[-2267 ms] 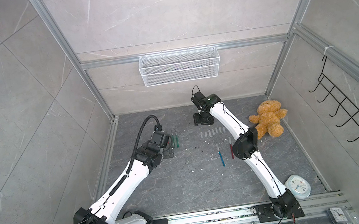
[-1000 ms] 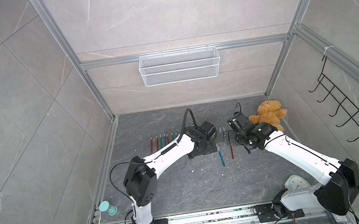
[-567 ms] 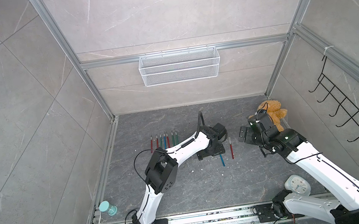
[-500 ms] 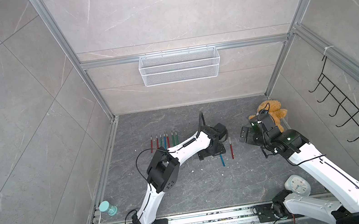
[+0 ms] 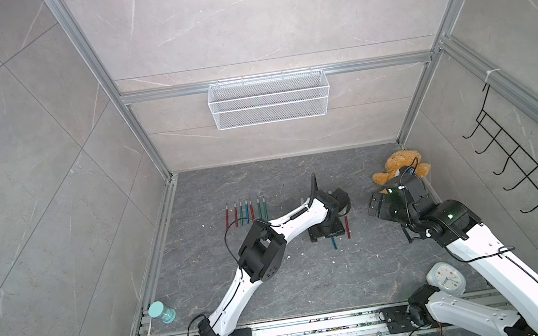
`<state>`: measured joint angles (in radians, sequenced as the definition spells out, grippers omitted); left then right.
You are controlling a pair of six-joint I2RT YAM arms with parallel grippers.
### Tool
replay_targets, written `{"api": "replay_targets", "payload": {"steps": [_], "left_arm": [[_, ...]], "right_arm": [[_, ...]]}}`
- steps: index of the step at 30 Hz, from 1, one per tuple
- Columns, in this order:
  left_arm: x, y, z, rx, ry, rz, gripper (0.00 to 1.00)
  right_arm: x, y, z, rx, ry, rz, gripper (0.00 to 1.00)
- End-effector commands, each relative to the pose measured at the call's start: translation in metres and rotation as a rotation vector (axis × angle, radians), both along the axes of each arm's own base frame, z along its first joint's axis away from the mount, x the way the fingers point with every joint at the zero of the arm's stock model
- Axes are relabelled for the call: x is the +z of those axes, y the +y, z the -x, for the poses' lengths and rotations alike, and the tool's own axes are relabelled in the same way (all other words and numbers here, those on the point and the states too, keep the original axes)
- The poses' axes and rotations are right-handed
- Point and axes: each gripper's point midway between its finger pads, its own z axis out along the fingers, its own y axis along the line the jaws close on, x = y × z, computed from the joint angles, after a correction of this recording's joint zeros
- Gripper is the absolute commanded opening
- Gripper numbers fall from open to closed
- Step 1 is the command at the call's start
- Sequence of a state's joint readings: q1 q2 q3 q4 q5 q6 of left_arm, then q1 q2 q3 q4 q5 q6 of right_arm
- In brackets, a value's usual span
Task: Remove protective caps from carving knives
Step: Pick up the carving knife from the center of the board.
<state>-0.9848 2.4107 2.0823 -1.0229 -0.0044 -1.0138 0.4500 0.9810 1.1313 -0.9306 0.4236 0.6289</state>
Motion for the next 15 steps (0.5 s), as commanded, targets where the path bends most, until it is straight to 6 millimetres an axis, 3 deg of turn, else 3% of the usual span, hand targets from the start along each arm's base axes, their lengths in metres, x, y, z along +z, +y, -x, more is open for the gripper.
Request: {"api": "replay_targets", "payload": {"steps": [1,15], "left_arm": [[0.001,-0.006,0.011,-0.039,0.038,0.000,0.77],[-0.014,0.002,0.020,-0.099,0.066,-0.059,0.45]], "right_arm": [[0.007,-0.004,0.004,0.001,-0.001,0.015,1.00],[0.009,0.001,0.001,0.022,-0.004,0.006,0.99]]}}
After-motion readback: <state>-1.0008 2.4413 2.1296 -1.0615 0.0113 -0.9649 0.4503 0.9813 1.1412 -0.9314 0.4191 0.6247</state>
